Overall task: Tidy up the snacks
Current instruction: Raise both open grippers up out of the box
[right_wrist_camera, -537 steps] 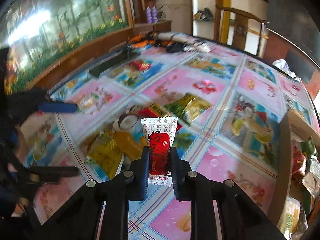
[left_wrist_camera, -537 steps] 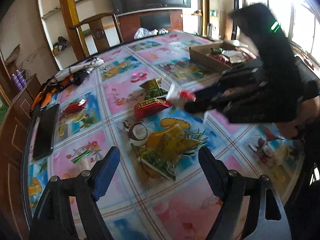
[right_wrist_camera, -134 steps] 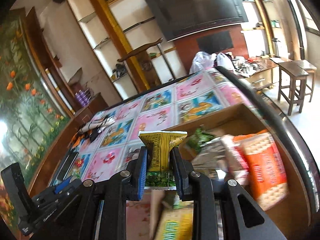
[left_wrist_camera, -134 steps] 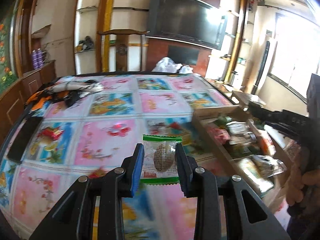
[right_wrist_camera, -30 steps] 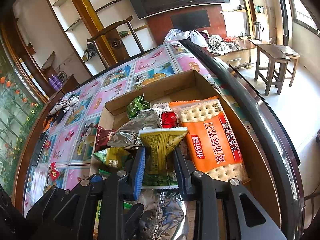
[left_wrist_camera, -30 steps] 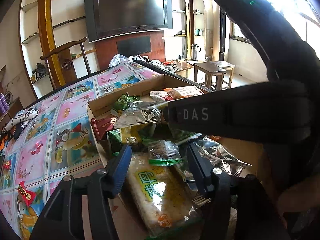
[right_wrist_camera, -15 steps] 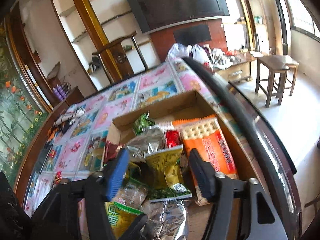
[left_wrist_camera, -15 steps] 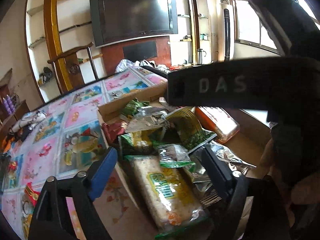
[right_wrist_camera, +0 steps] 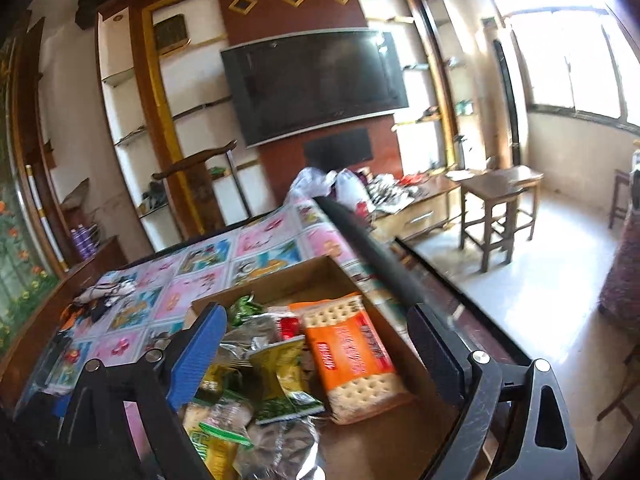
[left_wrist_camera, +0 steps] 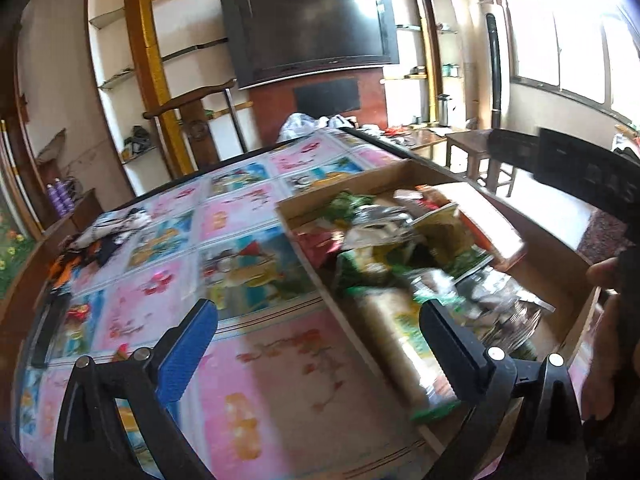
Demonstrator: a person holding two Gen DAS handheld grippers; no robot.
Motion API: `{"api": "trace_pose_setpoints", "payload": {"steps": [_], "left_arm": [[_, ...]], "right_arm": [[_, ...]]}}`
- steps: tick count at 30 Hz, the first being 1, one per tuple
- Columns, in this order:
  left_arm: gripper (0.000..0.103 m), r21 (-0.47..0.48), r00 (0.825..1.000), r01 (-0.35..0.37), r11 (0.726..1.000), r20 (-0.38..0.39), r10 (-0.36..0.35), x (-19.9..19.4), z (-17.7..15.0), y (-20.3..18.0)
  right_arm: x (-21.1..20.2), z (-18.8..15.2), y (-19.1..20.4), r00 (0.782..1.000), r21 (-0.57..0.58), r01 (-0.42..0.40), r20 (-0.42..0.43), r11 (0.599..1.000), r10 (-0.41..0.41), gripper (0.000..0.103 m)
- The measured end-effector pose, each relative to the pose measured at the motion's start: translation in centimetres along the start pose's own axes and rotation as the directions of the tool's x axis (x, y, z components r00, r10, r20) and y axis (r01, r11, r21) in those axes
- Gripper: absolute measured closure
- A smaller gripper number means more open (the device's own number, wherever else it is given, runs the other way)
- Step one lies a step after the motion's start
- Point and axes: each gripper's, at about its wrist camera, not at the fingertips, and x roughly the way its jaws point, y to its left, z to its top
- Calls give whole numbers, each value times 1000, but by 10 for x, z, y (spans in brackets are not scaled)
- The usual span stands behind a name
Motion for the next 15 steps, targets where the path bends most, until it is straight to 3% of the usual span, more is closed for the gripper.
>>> {"api": "trace_pose_setpoints", "payload": {"steps": [5,15], "left_arm": [[1,50,996,-66,997,-55,68,-4,-9,2],[1,96,995,-80,992,-55,85,-10,-12,-3]], "right_arm": [[-29,-15,10,998,-28,43,43,999,-41,3],[-62,-41,8,991,-21,116,72,993,-114,1]]}}
